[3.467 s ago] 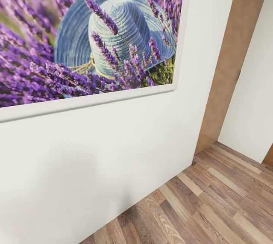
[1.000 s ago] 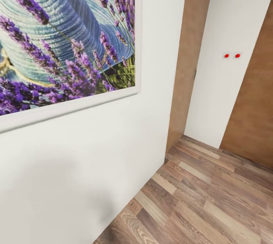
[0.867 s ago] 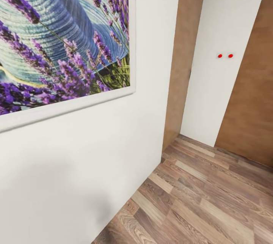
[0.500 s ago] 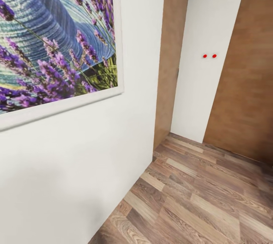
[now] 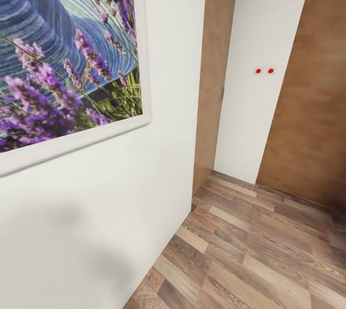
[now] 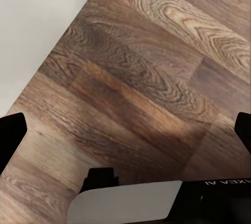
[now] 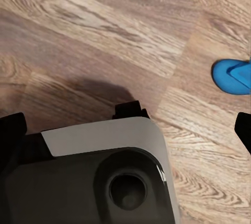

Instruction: In the bedroom, move the book from the bed onto either nightstand, and place the two sandals side by side next to the bed.

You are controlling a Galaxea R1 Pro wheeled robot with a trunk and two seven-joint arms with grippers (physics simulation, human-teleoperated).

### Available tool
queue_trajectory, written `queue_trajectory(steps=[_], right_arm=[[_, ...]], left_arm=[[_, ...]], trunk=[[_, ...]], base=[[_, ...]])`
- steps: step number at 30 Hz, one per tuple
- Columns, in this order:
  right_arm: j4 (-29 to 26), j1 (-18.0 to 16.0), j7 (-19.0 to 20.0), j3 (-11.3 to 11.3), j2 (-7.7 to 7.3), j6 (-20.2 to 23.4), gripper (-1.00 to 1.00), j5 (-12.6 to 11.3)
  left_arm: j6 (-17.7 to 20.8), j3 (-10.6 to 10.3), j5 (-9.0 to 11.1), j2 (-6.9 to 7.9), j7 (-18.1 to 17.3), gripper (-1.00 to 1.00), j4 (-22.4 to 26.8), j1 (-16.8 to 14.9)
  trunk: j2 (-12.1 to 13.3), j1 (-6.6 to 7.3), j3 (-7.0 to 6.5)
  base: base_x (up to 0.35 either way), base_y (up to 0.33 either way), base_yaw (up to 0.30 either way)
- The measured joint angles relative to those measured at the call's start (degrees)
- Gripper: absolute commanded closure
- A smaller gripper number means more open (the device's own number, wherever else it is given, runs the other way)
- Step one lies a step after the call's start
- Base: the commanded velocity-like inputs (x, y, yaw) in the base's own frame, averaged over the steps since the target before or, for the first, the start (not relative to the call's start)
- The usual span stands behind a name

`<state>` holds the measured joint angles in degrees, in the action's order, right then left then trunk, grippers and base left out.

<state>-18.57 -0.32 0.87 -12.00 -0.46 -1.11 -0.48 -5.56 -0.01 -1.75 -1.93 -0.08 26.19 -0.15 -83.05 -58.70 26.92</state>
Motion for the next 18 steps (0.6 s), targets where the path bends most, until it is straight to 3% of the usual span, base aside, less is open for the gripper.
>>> queue_trajectory(steps=[9, 18], right_arm=[[0.0, 0.0, 0.0, -0.01, 0.0, 0.0, -1.0, 0.0], [0.0, 0.0, 0.0, -0.01, 0.0, 0.0, -1.0, -0.07]], left_arm=[[0.0, -0.03, -0.03, 0.0, 0.0, -1.0, 0.0, -0.01], [-0.02, 0.0, 0.0, 0.0, 0.0, -1.0, 0.01, 0.0]], trunk=[[0.0, -0.01, 0.0], [0.0, -0.03, 0.0]], base=[[0.286, -0.029, -0.001], [0.036, -0.009, -0.057]])
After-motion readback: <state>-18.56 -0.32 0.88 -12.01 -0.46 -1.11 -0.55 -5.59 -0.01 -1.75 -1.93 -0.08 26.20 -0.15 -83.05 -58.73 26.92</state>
